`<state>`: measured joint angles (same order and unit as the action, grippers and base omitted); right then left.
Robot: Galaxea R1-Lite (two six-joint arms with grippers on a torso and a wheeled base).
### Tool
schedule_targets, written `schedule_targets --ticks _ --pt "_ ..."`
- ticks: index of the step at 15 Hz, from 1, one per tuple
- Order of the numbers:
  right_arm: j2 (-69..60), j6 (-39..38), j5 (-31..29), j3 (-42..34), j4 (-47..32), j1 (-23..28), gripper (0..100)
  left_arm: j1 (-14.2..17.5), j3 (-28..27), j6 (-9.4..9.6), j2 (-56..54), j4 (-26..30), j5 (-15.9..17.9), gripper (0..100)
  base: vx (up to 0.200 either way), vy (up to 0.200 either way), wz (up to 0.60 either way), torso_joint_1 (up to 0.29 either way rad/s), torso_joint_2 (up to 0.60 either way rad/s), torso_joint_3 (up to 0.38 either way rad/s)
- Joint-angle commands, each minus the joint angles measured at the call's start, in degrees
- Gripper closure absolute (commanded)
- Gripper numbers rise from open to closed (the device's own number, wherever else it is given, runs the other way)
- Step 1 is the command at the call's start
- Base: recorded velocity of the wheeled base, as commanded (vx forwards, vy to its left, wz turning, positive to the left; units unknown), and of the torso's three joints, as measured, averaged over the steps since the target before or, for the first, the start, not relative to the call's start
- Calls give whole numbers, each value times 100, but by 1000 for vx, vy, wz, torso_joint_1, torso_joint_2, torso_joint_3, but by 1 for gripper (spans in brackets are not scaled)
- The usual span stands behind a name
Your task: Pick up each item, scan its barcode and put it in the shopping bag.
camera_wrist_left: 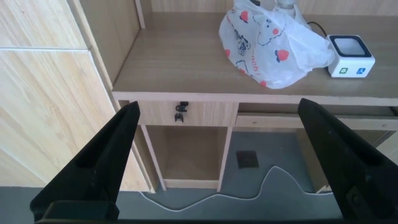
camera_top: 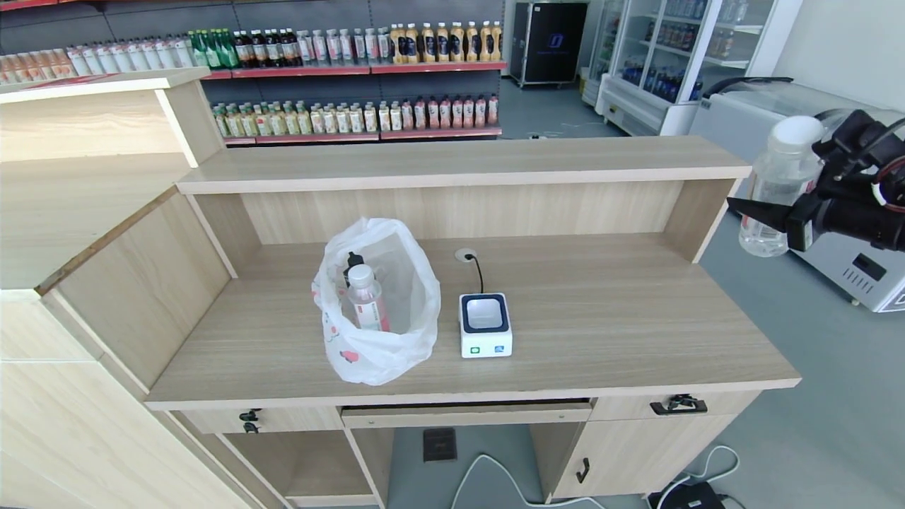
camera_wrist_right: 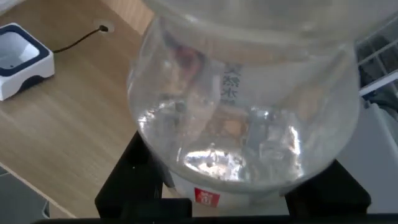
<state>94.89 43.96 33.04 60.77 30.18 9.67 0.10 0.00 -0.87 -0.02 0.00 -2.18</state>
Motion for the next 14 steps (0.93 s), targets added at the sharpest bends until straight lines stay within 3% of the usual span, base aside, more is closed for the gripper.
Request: schedule_targets --ticks 1,4,5,6,10,12,14 --pt "240 122 1 -39 163 -35 100 -1 0 -1 2 0 -2 0 0 0 600 2 2 2" --pt "592 174 71 -197 1086 -149 100 -1 0 -1 2 0 -2 0 0 0 600 5 2 1" --pt "680 174 353 -241 1271 -158 100 -1 0 -1 2 0 -2 0 0 0 600 -7 -2 -2" --pt "838 253 933 -232 1385 -158 100 -1 0 -1 2 0 -2 0 0 0 0 0 0 0" --pt "1383 526 2128 -197 1903 -255 100 -1 0 -1 2 0 -10 0 0 0 0 0 0 0" --pt "1594 992 2216 -100 2044 -246 100 -1 0 -1 2 0 -2 0 0 0 0 0 0 0" --pt "1726 1589 2664 58 1939 -246 100 -1 0 -1 2 0 -2 0 0 0 0 0 0 0"
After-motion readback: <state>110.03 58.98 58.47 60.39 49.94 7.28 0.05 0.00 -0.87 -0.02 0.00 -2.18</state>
